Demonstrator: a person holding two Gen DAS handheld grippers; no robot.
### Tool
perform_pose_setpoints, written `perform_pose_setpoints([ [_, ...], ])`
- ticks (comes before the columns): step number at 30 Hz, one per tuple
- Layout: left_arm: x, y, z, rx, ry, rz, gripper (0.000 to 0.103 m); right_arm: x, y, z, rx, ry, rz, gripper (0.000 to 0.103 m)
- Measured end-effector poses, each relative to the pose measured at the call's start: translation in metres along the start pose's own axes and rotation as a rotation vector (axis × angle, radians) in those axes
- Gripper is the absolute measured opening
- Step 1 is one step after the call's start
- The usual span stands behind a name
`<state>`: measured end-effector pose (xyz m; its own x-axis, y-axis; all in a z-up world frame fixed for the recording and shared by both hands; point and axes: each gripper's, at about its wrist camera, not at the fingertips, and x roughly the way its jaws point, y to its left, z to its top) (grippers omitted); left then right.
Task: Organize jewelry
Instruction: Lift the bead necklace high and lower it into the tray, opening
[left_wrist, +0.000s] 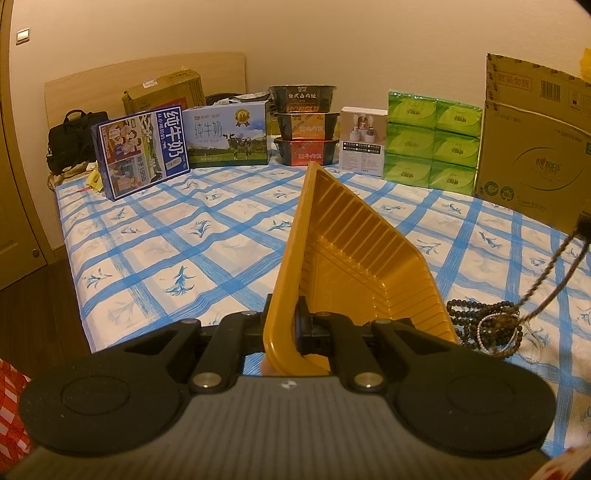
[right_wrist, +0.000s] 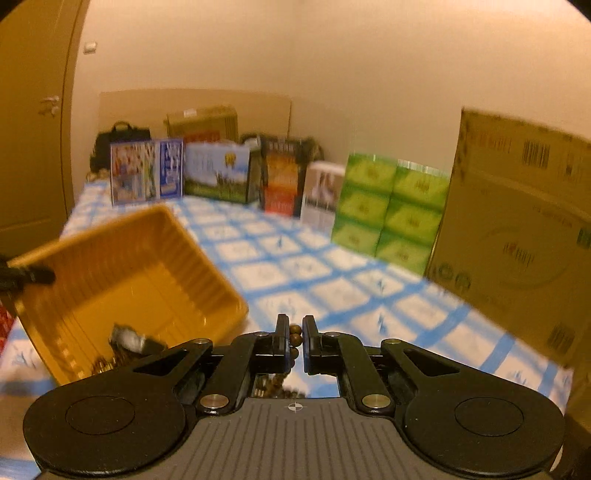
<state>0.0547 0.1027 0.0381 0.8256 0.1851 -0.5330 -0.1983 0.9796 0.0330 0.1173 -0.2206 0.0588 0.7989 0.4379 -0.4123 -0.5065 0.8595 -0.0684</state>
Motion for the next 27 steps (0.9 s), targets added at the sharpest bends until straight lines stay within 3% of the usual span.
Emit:
perform_pose_setpoints([
  [13,0.0,0.0,0.0,0.0,0.0,0.0,0.007,-0.043,0.004,0.059,-0.069,-0.167,0.028,0.007],
  [27,-0.001,-0.005,0.001,0.003,-0.003,-0.006,0.007,-0.01,0.07,0.106,-0.053,-0.192,0.302,0.006],
])
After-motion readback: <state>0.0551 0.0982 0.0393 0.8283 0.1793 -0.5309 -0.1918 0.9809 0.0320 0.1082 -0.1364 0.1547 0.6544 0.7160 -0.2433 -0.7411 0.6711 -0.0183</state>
